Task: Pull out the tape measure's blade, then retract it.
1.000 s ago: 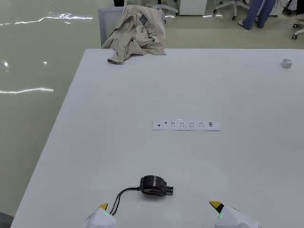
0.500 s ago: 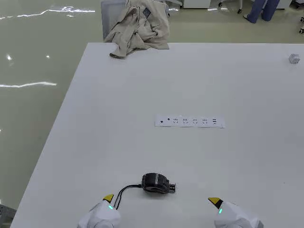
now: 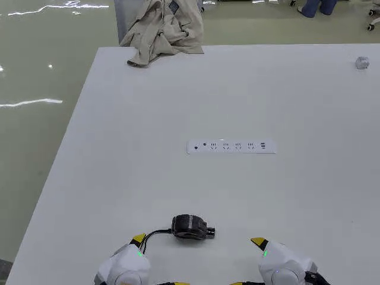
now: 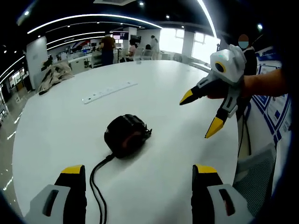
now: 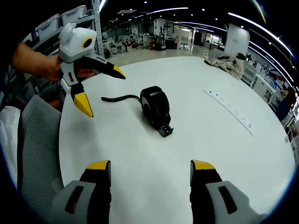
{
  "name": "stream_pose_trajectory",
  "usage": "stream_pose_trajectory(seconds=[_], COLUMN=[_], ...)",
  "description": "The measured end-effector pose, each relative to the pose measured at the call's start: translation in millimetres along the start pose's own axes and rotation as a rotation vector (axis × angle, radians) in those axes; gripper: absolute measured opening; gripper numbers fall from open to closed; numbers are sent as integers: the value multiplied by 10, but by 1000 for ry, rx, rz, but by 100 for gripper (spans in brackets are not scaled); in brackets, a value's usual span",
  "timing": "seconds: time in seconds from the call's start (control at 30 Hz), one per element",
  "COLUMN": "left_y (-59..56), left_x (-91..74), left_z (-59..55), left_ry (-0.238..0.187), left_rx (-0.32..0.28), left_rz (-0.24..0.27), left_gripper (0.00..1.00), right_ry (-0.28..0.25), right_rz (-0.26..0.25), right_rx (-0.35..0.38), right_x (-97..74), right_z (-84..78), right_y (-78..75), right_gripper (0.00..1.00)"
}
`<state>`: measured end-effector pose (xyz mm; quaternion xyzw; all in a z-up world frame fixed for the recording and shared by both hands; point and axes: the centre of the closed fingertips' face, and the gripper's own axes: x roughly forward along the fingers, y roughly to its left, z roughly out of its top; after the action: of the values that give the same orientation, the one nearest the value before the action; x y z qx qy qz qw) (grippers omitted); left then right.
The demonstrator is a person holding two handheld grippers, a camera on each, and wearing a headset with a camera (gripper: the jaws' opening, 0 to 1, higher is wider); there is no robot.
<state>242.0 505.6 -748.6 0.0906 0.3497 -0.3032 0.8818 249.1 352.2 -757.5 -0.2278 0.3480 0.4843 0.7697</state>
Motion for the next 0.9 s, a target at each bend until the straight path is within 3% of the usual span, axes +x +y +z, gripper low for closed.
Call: stream_pose_trajectory(seconds=[0.43, 0.9], left_y=[51, 111], left_x=[113, 289], left_z=[55, 131], left_ry=[6, 14], left_rx=[123, 227], left_rz=[-53, -96], left_gripper=[87, 84], right_ry=[26, 36], right_rz=[39, 73], right_rx=[-63, -130], right_x=[134, 337], right_z=[-40, 60], right_y=[-18, -126], right_gripper=[68, 64])
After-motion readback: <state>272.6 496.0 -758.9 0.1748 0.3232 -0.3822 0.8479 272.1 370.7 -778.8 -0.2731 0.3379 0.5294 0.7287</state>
